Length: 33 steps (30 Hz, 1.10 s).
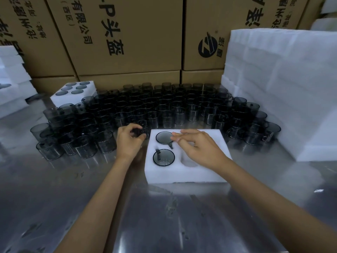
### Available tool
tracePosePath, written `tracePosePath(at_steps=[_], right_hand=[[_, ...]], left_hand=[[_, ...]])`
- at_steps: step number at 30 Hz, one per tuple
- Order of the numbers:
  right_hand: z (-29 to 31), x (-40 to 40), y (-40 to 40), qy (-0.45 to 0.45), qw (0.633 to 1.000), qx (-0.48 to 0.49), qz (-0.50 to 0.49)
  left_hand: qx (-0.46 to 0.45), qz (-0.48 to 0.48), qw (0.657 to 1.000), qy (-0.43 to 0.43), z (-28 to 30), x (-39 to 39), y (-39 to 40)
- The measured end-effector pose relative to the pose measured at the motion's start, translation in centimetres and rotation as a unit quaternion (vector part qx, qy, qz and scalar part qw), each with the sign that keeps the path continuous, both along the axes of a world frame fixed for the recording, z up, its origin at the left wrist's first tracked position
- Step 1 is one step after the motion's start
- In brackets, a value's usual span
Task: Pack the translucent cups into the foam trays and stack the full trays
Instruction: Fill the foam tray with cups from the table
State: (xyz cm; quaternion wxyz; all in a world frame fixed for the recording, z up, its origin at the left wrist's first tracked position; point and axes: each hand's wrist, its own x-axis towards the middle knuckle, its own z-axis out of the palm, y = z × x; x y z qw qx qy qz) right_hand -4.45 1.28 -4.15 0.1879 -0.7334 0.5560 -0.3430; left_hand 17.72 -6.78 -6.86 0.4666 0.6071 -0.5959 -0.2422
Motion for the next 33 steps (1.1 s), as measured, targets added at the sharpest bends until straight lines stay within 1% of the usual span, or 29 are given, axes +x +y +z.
tracePosePath(at_steps=[2,5,8,11,15,17,19,23,26,29,31,33], right_hand=[[-0.1,-0.1,-0.1,0.002,1.000,0.000,0.002],[-0.2,-0.2,-0.1,0.027,1.000,-0.002,0.013],[-0.2,-0.3,-0.1,0.025,1.000,0.000,0.011],[0.6,-0.3,0.1,-0.036,0.999,0.016,-0.002],[2.4,-0.1,0.6,-0.160,0.987,-0.003,0.001],[3.4,0.0,1.0,-0.192,0.981,-0.024,0.011],[4.2,0.0,1.7,-0.178,0.982,-0.054,0.021],[4.5,-0.5,3.1,-0.095,0.988,-0.125,0.010],[4.3,-1.7,3.4,-0.036,0.989,-0.141,-0.012],[4.0,-2.8,3.1,-0.020,0.991,-0.130,-0.010],[4.0,-3.6,2.5,-0.040,0.996,-0.086,0.000],[4.3,-4.4,1.7,-0.077,0.997,-0.013,0.023]], left_hand=[[-0.013,-0.003,1.000,-0.006,0.0,0.1,-0.1],[-0.048,-0.018,0.999,-0.002,0.6,0.3,0.4],[-0.118,-0.030,0.992,0.012,2.3,0.4,1.7],[-0.182,-0.071,0.981,0.014,4.8,0.3,3.4],[-0.214,-0.117,0.969,0.029,7.2,-1.0,5.8],[-0.206,-0.140,0.968,0.024,7.9,-2.3,7.1],[-0.209,-0.164,0.964,0.001,8.3,-3.6,8.1],[-0.244,-0.183,0.951,-0.057,8.1,-5.7,9.1],[-0.236,-0.199,0.950,-0.044,7.4,-6.5,9.6],[-0.206,-0.231,0.951,0.005,6.8,-7.3,10.0],[-0.153,-0.247,0.955,0.054,7.0,-7.4,9.7],[-0.097,-0.251,0.961,0.068,7.4,-7.4,8.9]])
